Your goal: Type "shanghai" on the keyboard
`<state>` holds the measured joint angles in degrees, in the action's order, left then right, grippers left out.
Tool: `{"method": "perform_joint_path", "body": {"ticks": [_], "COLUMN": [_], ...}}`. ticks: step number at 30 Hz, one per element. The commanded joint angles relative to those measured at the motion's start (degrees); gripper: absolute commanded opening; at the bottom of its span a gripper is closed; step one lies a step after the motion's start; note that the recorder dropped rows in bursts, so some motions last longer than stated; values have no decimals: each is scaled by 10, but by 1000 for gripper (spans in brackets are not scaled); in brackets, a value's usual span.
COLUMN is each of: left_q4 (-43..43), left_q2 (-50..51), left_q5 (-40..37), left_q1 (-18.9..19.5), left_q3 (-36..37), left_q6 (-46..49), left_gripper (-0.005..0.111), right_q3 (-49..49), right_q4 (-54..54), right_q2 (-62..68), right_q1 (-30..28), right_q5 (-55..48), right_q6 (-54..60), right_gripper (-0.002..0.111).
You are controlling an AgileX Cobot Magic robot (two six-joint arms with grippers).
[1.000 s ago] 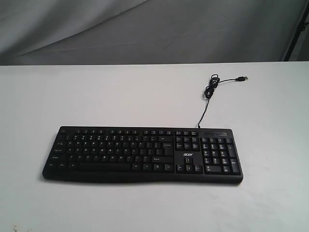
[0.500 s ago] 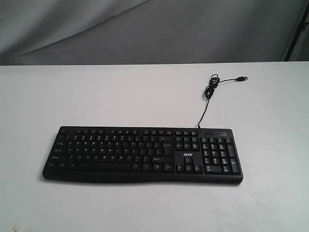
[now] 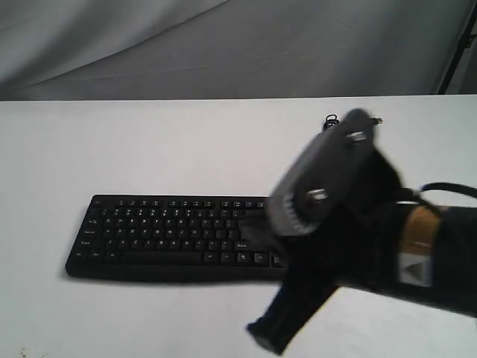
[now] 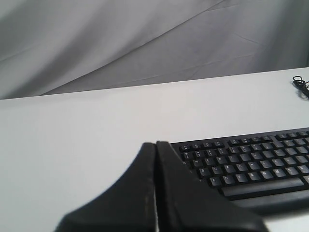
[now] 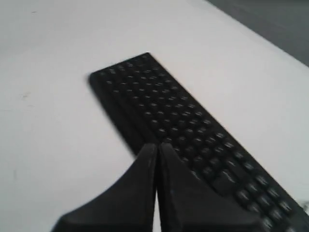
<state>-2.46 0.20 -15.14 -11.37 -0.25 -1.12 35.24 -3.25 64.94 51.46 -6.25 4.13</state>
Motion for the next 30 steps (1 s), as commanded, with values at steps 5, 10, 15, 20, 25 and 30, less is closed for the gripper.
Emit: {"method": "perform_joint_path", "body": {"ticks": [5,10,15,20,25,30], "left_q4": [0,0,0,0,0,0], "left_q2": [-2,-2,-2,-2,-2,-2], "left_q5": [3,3,3,3,3,3], "left_q1": [-2,-2,-2,-2,-2,-2], "left_q3": [2,2,2,2,2,2], "left_q6": [-2,-2,-2,-2,-2,-2], "left_gripper": [0,0,0,0,0,0], "right_q3": [137,238,381,475,514,588], "right_q4": [90,86,68,24,32,78], "right_q2": [239,320,408,495,562,621], "right_q1": [64,66,56,39,30,23], "right_q5": [30,-32,-126,-139,-125,-160], "right_q6": [-72,-48,-12,-7,8,38], "right_gripper": [0,0,0,0,0,0]}}
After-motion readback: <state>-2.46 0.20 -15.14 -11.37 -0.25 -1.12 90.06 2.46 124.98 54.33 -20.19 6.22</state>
